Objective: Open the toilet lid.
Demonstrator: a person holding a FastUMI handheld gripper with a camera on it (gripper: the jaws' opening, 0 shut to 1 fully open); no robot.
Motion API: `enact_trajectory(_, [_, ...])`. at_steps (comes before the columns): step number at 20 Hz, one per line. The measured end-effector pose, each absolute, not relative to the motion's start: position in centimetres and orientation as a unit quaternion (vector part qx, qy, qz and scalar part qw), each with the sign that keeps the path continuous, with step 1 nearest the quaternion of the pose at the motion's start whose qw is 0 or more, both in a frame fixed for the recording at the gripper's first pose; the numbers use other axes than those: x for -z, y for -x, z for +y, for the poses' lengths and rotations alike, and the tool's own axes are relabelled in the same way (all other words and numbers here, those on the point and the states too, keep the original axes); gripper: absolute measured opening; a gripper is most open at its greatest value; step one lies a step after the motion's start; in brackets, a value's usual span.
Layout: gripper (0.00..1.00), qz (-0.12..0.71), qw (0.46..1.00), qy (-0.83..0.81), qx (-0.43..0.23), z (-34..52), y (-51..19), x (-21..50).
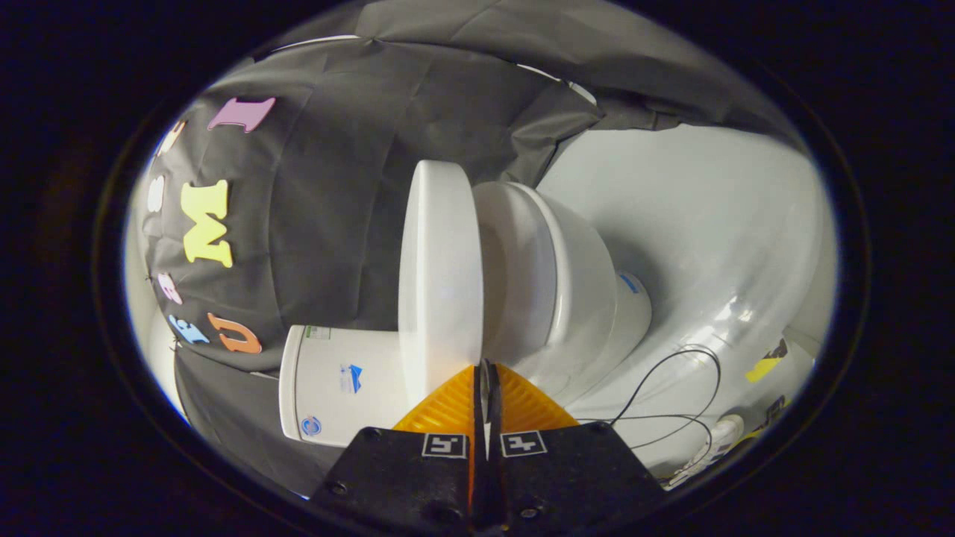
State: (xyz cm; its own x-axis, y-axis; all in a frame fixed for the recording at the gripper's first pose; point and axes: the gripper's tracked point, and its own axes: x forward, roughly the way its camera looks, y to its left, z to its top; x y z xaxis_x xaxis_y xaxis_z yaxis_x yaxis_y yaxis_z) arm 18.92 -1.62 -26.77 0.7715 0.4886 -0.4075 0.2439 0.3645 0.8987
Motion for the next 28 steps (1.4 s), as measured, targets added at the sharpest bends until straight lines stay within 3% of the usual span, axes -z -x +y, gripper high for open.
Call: enact_trajectory(28, [0.04,0.292,0.832,-0.466,-0.078,1.7,-18.4,17.3])
